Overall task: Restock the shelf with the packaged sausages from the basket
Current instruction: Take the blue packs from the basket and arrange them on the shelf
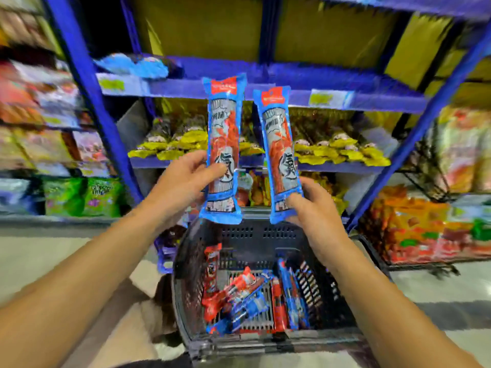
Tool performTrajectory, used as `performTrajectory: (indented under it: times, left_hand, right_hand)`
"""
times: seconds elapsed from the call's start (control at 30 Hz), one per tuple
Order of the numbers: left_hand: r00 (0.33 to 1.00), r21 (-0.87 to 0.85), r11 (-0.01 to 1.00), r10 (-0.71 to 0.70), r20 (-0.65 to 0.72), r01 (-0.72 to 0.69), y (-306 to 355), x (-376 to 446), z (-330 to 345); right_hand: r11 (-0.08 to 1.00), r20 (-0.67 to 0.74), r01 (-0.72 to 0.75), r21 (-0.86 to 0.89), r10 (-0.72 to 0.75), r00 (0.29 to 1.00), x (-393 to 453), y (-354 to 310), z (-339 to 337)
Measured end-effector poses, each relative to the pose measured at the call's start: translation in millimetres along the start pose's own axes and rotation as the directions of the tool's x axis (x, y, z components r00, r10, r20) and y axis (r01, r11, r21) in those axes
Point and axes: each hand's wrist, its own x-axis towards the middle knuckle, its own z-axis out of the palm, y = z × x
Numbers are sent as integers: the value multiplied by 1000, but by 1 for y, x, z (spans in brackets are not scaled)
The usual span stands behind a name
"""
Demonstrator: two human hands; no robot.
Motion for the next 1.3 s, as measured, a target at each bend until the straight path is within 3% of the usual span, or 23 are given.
performTrajectory:
  times: [0.13,0.3,0.7,0.93,1.03,1.07,1.17,1.3]
  left_hand:
    - [992,17,994,109,-59,-108,42,13,-16]
    - [957,180,956,257,-131,-232,74,28,-46]
    - [903,207,956,268,-337,-206,82,47,-128]
    - [894,169,967,244,-376,-193,75,58,-149]
    - [902,163,968,241,-360,-193,74,64,-150]
    - [905,159,969,237,-352,-191,73,66,-151]
    - [914,147,974,216,-344,-175,71,69,-152]
    - [912,161,973,215,-350,-167,66,69,-156]
  right_hand:
    - [993,15,114,7,-114,993,22,-53,9]
    - [985,42,173,4,-173,984,53,-103,26]
    - [973,104,-74,219,52,993,129,-154,114]
    - [987,44,17,-163,-9,999,161,-173,140]
    - [799,-2,171,-577,-211,978,173,-174,141]
    - [741,1,199,-642,-258,966,175,-174,141]
    - [699,122,316,-642,-313,942,183,-170,132]
    - [718,339,422,-553,-269,901,192,-168,124]
